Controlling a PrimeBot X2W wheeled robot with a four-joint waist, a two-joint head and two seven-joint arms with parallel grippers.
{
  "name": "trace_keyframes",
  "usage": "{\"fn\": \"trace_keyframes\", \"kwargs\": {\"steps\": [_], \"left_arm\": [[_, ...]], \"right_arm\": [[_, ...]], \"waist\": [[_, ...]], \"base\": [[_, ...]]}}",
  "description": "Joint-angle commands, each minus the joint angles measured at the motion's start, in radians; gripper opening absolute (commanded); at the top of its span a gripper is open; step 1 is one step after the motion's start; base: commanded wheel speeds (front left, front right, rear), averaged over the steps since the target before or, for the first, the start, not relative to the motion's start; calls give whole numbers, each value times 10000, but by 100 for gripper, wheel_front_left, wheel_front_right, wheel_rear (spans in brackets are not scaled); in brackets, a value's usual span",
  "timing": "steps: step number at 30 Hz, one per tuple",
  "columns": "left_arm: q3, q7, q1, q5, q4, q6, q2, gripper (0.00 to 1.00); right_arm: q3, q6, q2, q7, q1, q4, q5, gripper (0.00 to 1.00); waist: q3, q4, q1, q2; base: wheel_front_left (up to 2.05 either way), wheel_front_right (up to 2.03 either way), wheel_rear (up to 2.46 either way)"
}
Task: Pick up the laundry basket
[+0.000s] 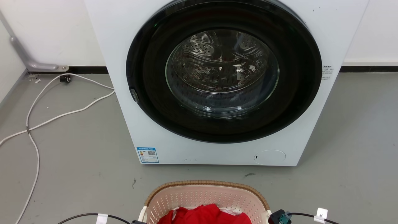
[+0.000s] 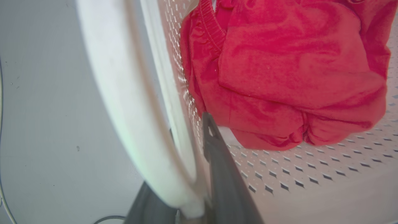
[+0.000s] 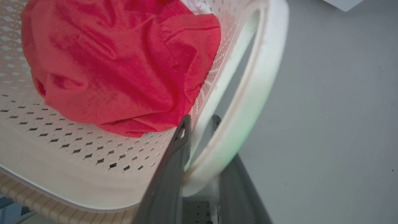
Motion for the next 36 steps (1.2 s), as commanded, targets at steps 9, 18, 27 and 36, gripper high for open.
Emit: {"fn": "trace_keyframes", "kwargs": {"steps": [9,18,27,36], "left_arm": [[-145,-85,89,-70,-20,23,198,0],[-226,-83,93,-159,-20,35,214,0],[-332,-106,79,-263,-19,39,228,0],[-443,-87,48,-352,-19,44,233,0]], "right_arm": [[196,-12,-188,-17,-60,64,125,0],[300,-14,-194,3,-77,67,227,0],[389,-14,-221,11,-96,68,323,0],[471,-12,-235,28,-118,69,427,0]], "waist": [[-8,5,0,-1],[-6,-2,0,-1],[13,-4,0,-1],[39,14,0,-1]], "base": [[0,0,0],[0,0,0],[0,0,0],[0,0,0]]}}
